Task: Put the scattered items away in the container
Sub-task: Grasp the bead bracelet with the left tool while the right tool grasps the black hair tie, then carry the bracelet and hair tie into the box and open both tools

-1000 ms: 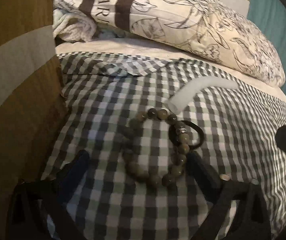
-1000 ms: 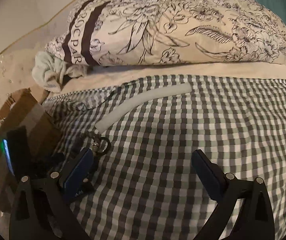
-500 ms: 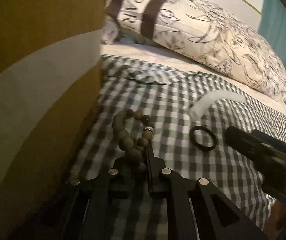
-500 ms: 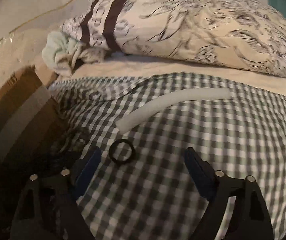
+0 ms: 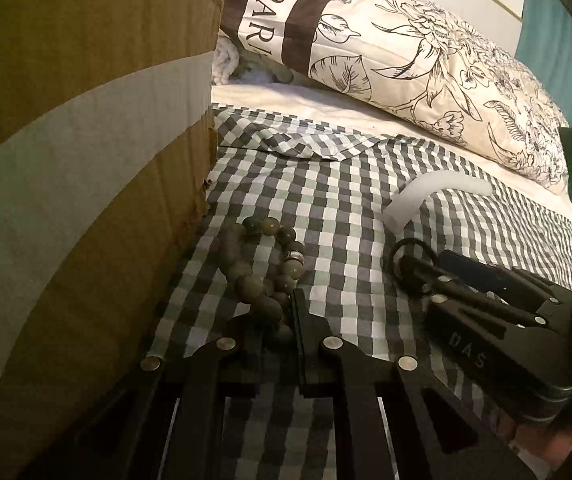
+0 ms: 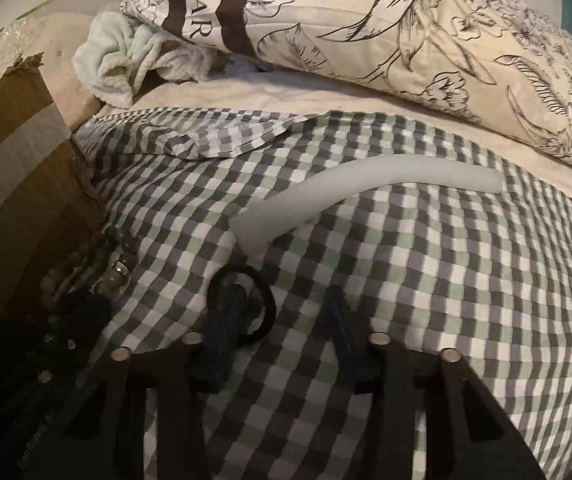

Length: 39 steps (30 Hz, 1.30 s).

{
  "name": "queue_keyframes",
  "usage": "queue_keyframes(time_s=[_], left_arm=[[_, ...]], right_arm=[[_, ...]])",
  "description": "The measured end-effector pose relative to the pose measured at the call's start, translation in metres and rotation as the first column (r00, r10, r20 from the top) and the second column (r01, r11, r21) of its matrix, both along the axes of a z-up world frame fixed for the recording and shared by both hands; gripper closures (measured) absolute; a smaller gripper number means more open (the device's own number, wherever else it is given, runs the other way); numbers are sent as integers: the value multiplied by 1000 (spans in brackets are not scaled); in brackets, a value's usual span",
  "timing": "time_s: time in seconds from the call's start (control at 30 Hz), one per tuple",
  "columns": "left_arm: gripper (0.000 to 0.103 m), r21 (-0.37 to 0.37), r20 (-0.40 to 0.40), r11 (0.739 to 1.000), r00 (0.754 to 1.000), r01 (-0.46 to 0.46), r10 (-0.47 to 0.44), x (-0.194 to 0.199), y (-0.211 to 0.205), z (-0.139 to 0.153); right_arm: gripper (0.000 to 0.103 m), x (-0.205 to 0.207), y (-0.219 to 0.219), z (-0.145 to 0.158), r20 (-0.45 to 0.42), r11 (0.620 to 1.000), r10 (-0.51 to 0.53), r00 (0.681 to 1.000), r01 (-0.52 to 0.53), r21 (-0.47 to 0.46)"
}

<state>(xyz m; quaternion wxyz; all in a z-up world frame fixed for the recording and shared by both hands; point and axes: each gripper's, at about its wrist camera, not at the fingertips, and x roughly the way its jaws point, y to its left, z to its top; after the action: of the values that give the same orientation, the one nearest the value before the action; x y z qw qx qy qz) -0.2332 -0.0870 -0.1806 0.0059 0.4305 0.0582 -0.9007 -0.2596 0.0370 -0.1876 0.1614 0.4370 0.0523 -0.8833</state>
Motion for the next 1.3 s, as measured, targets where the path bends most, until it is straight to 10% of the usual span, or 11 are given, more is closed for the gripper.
queue_keyframes(time_s=[0.07, 1.3], left_arm=[[92, 2, -2, 1000, 1000, 1, -1, 1, 0, 1], [92, 44, -195, 998, 980, 48, -39, 169, 3, 157]], right_arm=[[100, 6, 3, 4, -4, 1000, 4, 1000, -4, 9], [100, 204, 35, 182, -186, 981, 130, 974, -154, -120]])
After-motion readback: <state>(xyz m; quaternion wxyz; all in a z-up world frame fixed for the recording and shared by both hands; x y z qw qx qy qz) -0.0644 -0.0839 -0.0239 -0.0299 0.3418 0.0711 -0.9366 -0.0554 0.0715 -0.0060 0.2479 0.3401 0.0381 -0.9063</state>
